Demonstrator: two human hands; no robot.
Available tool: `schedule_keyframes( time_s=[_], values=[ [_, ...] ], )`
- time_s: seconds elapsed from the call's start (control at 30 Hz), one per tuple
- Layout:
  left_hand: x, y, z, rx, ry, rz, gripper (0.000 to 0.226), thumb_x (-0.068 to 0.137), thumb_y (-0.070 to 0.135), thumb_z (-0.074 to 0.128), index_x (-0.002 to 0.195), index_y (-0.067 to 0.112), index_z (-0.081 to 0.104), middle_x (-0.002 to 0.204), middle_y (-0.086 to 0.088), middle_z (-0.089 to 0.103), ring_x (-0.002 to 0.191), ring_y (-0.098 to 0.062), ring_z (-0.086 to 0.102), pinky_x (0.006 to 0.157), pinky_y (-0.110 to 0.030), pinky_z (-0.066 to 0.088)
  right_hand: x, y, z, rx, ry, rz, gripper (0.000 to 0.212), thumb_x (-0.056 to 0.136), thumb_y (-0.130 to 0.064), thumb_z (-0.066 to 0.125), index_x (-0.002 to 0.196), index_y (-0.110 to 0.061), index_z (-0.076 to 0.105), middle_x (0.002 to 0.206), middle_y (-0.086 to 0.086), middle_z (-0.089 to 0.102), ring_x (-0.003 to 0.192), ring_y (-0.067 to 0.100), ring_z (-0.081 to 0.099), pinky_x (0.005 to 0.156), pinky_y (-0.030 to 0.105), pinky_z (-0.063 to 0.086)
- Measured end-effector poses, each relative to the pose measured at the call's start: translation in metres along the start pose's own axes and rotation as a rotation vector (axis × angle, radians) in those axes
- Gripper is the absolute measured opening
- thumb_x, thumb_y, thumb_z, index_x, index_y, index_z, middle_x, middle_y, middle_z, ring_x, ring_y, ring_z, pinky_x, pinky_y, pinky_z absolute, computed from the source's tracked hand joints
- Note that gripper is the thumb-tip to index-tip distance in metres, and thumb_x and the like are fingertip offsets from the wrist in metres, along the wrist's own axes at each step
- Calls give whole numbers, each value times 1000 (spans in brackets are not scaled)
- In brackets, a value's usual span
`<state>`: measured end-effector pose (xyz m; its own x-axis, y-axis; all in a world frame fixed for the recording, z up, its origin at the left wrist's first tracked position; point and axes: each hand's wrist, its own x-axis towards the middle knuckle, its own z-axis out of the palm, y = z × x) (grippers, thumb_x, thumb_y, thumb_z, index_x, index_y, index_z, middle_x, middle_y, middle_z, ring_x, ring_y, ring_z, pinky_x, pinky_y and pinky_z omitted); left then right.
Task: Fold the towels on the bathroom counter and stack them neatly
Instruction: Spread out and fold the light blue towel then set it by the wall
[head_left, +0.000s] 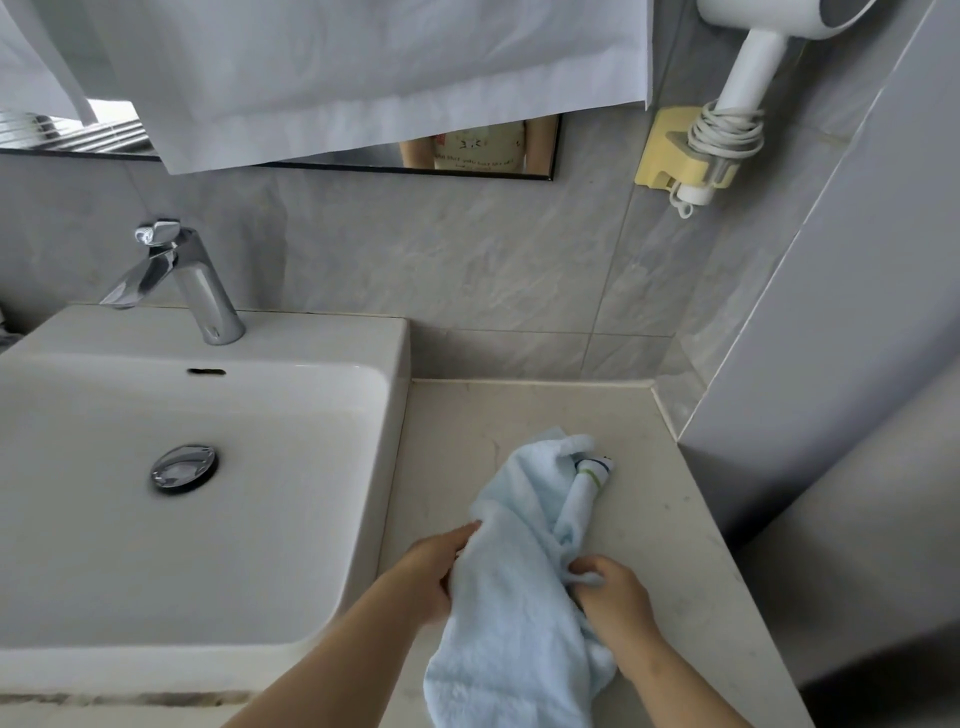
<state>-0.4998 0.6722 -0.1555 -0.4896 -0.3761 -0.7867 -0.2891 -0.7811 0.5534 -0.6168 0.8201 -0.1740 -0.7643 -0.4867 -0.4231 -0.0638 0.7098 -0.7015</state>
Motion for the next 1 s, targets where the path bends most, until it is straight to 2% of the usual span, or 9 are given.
schedule_keyframes(
  time_s=[0.13,0.3,0.47,0.57,0.63,0.7,0.77,0.9,1.0],
  values=[
    [1,6,-9,330,203,227,15,82,-3,62,87,11,57,80,-9,58,67,-20,54,53,-24,41,8,14,-13,-23,60,27,18,83,-11,58,73,-26,61,92,6,69,88,25,60,73,28,45],
    [8,10,-12,561,595,502,13,81,8,50,82,19,42,71,-3,48,66,-20,46,59,-26,35,18,29,-22,-179,252,64,25,88,-7,43,99,-19,62,117,11,58,104,32,55,80,33,44],
    [20,-7,-12,1039,357,480,53,85,27,52,131,38,30,93,-8,63,83,-28,62,74,-34,51,7,26,-2,-668,282,-244,52,79,-19,58,128,-33,49,141,-5,43,117,27,49,89,39,42],
    [13,-18,-15,1701,355,600,44,89,26,41,131,38,40,117,-1,62,108,-26,57,92,-36,43,1,25,4,-714,205,-351,54,78,-19,54,129,-36,48,128,-14,55,113,22,53,89,38,40],
    [8,-24,-16,1849,324,592,37,87,24,39,121,33,53,117,2,63,110,-24,55,92,-34,39,1,27,2,-730,96,-285,42,86,-29,46,126,-41,49,129,-18,49,119,16,46,96,32,33],
    [2,-25,-15,1771,292,521,28,88,33,40,102,26,63,108,1,67,99,-22,58,85,-31,41,-1,23,-3,-643,53,-262,22,87,-37,40,89,-34,61,100,-13,57,105,20,52,90,32,37],
    [-2,-20,-15,1527,227,373,43,93,52,37,94,20,66,97,-1,66,88,-20,58,78,-27,42,-1,21,-8,-458,-1,-199,30,90,-35,37,64,-23,45,73,-4,53,89,29,57,78,34,43],
    [8,-23,-23,1075,362,427,46,99,41,36,69,14,56,71,-2,58,83,-26,61,71,-28,43,-1,22,-9,-332,-23,-108,27,95,-45,40,112,-24,45,107,9,65,99,31,60,83,36,48],
    [15,-30,-24,806,409,432,19,95,25,48,105,10,55,88,-3,62,82,-23,60,75,-30,48,-2,19,-1,-363,-121,-90,58,93,-51,41,144,-34,19,127,10,58,114,30,56,93,36,45]
  ],
)
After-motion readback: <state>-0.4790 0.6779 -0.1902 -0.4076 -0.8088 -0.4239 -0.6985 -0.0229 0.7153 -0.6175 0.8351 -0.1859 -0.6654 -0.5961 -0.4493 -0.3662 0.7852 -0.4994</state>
